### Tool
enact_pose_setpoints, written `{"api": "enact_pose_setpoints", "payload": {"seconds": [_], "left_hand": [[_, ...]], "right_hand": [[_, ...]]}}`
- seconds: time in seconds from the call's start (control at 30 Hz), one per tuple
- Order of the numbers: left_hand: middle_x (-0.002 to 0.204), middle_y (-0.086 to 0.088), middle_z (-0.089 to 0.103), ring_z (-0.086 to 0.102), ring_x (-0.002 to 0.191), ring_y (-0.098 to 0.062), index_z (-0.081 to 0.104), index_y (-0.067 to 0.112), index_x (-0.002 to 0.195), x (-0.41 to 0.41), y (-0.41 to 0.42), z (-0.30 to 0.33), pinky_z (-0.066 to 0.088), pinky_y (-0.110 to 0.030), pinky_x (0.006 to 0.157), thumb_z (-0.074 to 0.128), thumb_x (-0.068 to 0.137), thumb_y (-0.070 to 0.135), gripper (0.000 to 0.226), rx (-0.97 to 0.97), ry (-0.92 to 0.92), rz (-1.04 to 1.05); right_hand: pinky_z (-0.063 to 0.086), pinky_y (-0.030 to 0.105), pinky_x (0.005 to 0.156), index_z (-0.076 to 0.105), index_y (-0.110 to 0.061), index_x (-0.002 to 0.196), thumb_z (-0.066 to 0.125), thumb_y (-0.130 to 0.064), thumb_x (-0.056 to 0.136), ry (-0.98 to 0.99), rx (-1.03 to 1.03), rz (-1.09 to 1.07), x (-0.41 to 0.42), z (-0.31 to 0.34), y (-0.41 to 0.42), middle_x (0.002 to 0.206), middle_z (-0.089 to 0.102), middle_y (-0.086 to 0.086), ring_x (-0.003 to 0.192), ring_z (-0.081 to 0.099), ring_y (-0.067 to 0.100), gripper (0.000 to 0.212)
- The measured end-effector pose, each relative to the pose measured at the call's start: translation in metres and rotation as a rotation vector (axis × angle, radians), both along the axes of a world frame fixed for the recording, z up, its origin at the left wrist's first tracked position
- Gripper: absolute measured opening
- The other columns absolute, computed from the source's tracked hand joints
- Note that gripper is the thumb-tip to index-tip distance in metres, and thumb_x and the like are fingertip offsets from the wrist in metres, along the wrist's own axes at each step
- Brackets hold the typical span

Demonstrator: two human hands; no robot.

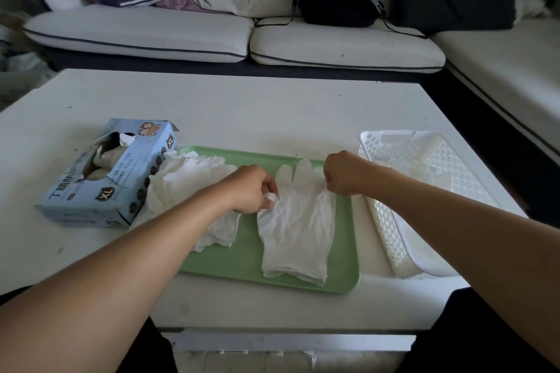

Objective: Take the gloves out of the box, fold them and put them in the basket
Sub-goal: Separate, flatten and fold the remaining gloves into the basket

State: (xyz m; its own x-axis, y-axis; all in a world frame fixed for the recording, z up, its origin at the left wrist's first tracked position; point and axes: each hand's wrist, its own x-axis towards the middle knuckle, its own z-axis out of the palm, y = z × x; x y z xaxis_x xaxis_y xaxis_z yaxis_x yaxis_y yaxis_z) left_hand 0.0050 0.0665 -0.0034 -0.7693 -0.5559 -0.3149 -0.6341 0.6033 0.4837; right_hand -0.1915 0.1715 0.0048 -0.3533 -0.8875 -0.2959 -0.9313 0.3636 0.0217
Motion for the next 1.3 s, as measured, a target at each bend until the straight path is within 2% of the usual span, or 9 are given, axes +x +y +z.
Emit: {"api": "enact_pose_setpoints", "payload": {"seconds": [0.2,0.4,0.5,0.67,0.8,1.0,1.07,1.17,1.3], "left_hand": [[0.113,-0.002,0.068,0.065,0.097,-0.022,0.069,0.02,0.117,0.002,-0.001,-0.003,0.054,-0.034,0.081,0.072,0.093,0.022,0.024,-0.078,-0.043,-0.018],[0.11,-0.005,0.066,0.065,0.098,-0.027,0.07,0.015,0.112,0.002,-0.004,-0.011,0.056,-0.043,0.088,0.072,0.09,0.017,0.022,-0.215,-0.089,-0.062],[0.106,-0.006,0.066,0.065,0.095,-0.028,0.069,0.01,0.103,0.002,-0.005,-0.014,0.055,-0.045,0.087,0.07,0.092,0.027,0.02,-0.263,-0.081,-0.064],[0.109,-0.004,0.066,0.063,0.095,-0.026,0.068,0.015,0.105,0.003,-0.006,-0.015,0.055,-0.043,0.085,0.06,0.1,0.031,0.018,-0.251,-0.049,-0.052],[0.127,-0.003,0.053,0.06,0.103,-0.028,0.051,0.018,0.135,0.004,0.003,-0.005,0.051,-0.041,0.087,0.065,0.097,0.032,0.043,-0.321,-0.082,-0.114],[0.135,0.006,0.049,0.058,0.11,-0.018,0.051,0.027,0.14,0.001,0.038,0.018,0.052,-0.037,0.092,0.081,0.079,0.053,0.072,-0.315,-0.131,-0.346],[0.139,0.008,0.046,0.056,0.117,-0.019,0.048,0.029,0.144,0.002,0.047,0.015,0.051,-0.039,0.095,0.083,0.074,0.056,0.083,-0.329,-0.202,-0.442],[0.139,0.008,0.045,0.053,0.12,-0.02,0.046,0.028,0.147,0.001,0.052,0.008,0.049,-0.04,0.097,0.085,0.071,0.057,0.09,-0.329,-0.233,-0.522],[0.136,0.009,0.047,0.051,0.12,-0.02,0.046,0.028,0.146,0.002,0.051,0.003,0.048,-0.041,0.1,0.086,0.071,0.054,0.089,-0.308,-0.222,-0.567]], "right_hand": [[0.037,0.027,0.051,0.041,-0.013,0.057,0.056,-0.013,0.085,-0.075,-0.004,-0.093,0.003,0.002,-0.001,0.06,0.043,0.004,0.059,0.049,0.024,0.032],[0.052,0.025,0.073,0.072,-0.005,0.106,0.073,-0.012,0.083,-0.061,0.047,-0.05,0.004,0.007,0.001,0.11,0.069,0.006,0.097,0.067,0.022,0.024],[0.044,0.023,0.057,0.072,-0.001,0.105,0.059,-0.003,0.089,-0.072,0.026,-0.077,0.004,0.012,0.001,0.099,0.07,0.011,0.08,0.061,0.021,0.021],[0.058,0.028,0.065,0.073,0.003,0.092,0.059,0.005,0.087,-0.128,0.064,-0.126,0.003,0.019,0.002,0.063,0.057,0.004,0.067,0.061,0.022,0.015],[0.057,0.03,0.06,0.071,0.001,0.101,0.06,0.004,0.085,-0.182,0.082,-0.141,0.002,0.023,0.0,0.081,0.071,0.012,0.06,0.063,0.022,0.02],[0.06,0.026,0.065,0.069,-0.009,0.097,0.061,0.002,0.083,-0.172,0.067,-0.184,0.005,0.021,0.002,0.076,0.072,0.005,0.053,0.062,0.015,0.019],[0.051,0.023,0.051,0.067,-0.004,0.106,0.065,0.001,0.085,-0.201,0.025,-0.208,0.007,0.023,0.003,0.084,0.069,0.007,0.061,0.063,0.016,0.021],[0.051,0.022,0.066,0.07,-0.004,0.113,0.063,0.001,0.086,-0.228,-0.047,-0.217,0.008,0.023,0.004,0.106,0.072,0.01,0.091,0.069,0.023,0.029],[0.05,0.015,0.067,0.071,-0.002,0.105,0.062,-0.01,0.091,-0.329,-0.106,-0.259,0.006,0.023,0.003,0.079,0.075,0.014,0.075,0.074,0.024,0.018]]}}
